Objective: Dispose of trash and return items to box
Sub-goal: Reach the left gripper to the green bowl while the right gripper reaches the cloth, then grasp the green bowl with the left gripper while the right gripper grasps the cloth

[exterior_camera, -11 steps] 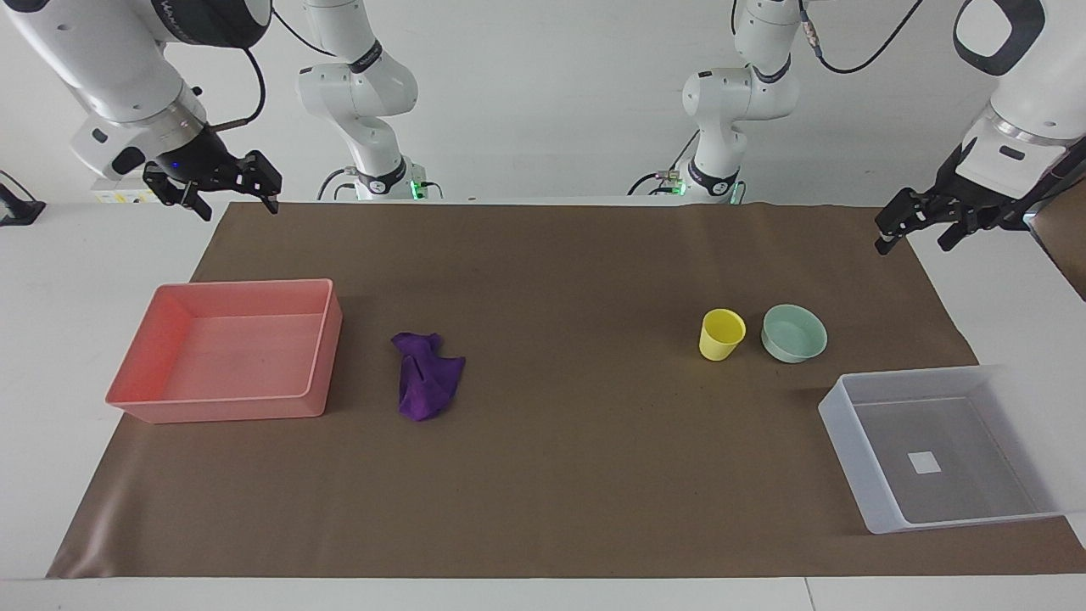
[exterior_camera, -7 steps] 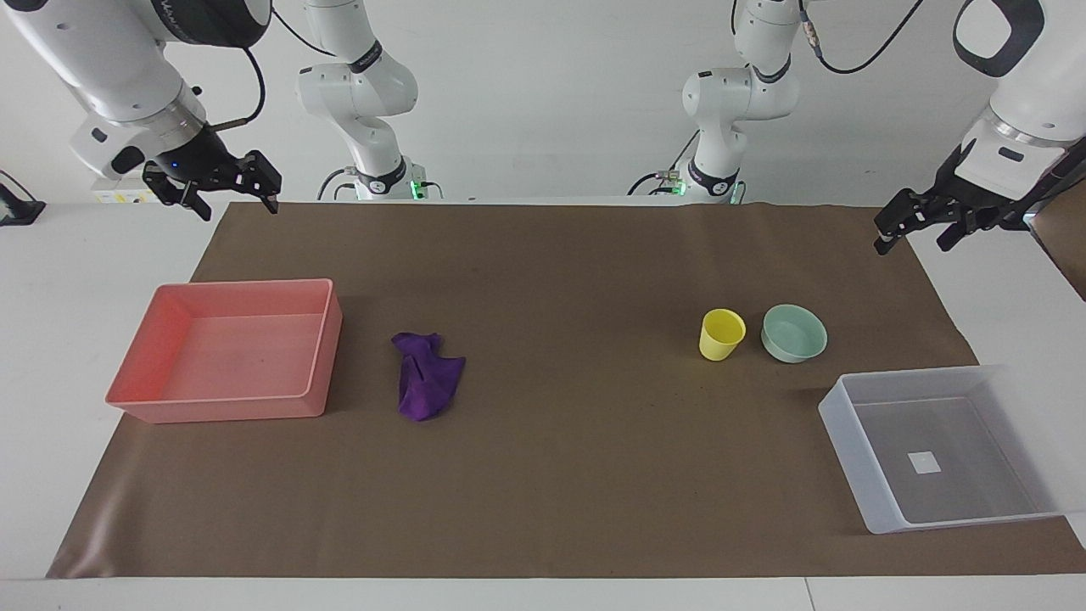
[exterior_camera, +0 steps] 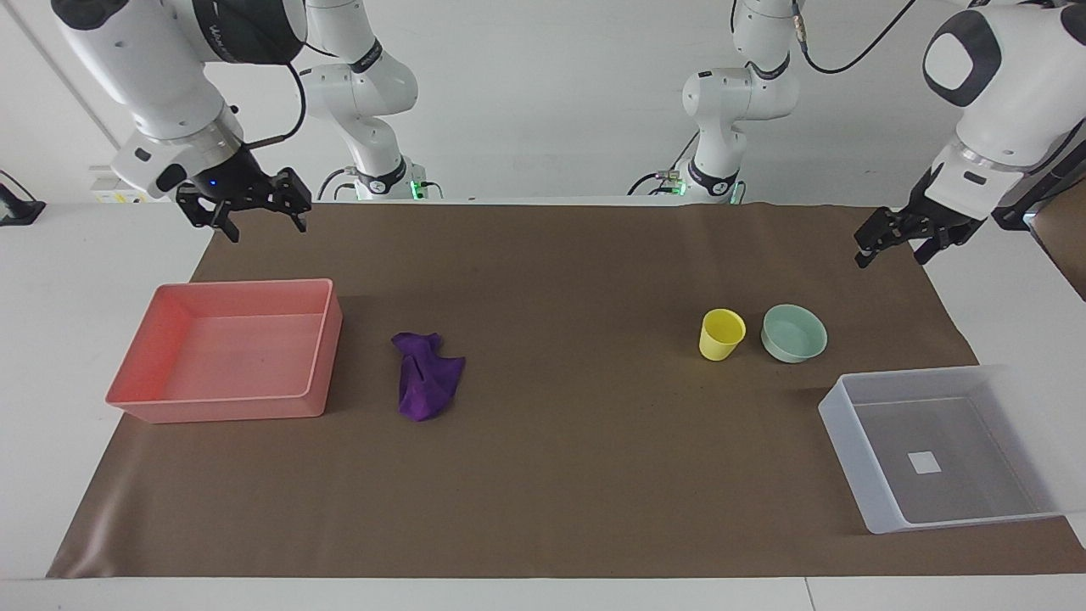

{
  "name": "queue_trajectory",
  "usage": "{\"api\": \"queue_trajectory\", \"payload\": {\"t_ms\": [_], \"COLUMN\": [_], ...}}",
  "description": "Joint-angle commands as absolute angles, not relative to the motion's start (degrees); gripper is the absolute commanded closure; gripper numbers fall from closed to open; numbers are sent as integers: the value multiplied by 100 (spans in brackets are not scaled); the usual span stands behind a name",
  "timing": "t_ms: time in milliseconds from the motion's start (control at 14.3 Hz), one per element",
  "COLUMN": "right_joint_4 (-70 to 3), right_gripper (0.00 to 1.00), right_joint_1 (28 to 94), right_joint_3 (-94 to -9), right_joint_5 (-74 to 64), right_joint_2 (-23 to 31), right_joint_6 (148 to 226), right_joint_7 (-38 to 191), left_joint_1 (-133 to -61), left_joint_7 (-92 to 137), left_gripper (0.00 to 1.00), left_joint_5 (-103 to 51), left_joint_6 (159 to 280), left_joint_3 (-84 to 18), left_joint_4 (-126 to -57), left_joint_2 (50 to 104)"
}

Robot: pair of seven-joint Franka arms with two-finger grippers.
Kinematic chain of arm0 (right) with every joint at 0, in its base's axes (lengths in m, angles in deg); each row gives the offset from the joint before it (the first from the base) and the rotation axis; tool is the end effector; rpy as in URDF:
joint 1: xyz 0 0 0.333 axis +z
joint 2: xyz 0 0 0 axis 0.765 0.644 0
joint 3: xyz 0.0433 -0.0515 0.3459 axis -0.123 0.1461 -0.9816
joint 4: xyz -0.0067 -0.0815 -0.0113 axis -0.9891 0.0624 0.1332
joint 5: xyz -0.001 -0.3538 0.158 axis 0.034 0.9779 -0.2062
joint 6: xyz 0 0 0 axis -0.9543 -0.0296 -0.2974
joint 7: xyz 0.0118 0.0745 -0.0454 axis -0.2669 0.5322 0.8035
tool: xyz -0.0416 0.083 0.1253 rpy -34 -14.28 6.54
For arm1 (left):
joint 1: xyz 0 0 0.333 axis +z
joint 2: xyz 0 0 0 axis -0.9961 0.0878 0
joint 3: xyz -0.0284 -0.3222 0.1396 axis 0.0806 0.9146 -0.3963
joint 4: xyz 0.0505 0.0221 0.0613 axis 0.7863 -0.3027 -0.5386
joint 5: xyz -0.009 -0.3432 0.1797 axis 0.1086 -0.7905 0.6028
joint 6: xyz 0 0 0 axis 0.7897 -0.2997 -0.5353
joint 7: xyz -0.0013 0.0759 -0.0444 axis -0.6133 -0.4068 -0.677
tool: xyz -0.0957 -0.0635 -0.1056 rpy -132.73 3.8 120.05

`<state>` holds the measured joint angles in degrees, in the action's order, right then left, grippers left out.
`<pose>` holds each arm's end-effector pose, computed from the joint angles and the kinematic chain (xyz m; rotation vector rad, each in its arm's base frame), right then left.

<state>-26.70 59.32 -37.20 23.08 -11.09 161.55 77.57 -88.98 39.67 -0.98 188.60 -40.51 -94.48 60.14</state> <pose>0.5414 0.0289 0.5606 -3.0831 -0.2464 0.1296 0.5217 0.0052 0.5167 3.1215 -0.0208 0.0496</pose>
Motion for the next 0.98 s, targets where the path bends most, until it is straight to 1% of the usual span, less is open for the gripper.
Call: {"api": "queue_trajectory", "payload": {"t_ms": [0, 140, 280, 420, 490, 630, 700, 770, 840, 910], "right_joint_4": [-2916, -3215, -3487, -3996, -4111, -4112, -4156, -4209, -4227, -4227], "right_gripper": [0, 0, 0, 0, 1, 1, 6, 17, 44, 64], "right_joint_1": [6272, 6519, 6774, 6872, 6880, 7029, 7100, 7135, 7135, 7135], "right_joint_3": [-3738, -3738, -3738, -3747, -3747, -3755, -3755, -3755, -3755, -3755], "right_joint_5": [2174, 2174, 2165, 2165, 2165, 2156, 2156, 2156, 2156, 2156], "right_joint_2": [-610, -347, -74, 76, 216, 550, 691, 779, 789, 780], "right_joint_6": [16993, 17697, 18382, 19199, 19534, 19834, 20019, 20186, 20170, 20152], "right_joint_7": [8124, 8309, 8415, 8442, 8442, 8442, 8459, 8442, 8433, 8433], "left_joint_1": [-8743, -8777, -8795, -8795, -8795, -8778, -8769, -8769, -8760, -8751], "left_joint_7": [3940, 3905, 3913, 3904, 3904, 3922, 3922, 3913, 3913, 3992], "left_gripper": [0, 0, 0, 0, 0, 1, 1, 4, 31, 97], "left_joint_5": [3, -6, -6, -6, -6, -6, -6, -6, -6, -6], "left_joint_6": [19806, 21006, 21836, 22119, 22250, 22304, 22322, 22400, 22453, 22454], "left_joint_3": [-3996, -3996, -3996, -3996, -3996, -4005, -4005, -4005, -4005, -4005], "left_joint_4": [-11059, -11673, -11834, -11870, -11896, -12010, -12054, -12080, -12089, -12090], "left_joint_2": [5434, 5705, 6179, 6523, 6603, 6630, 6656, 6691, 6726, 6735]}}
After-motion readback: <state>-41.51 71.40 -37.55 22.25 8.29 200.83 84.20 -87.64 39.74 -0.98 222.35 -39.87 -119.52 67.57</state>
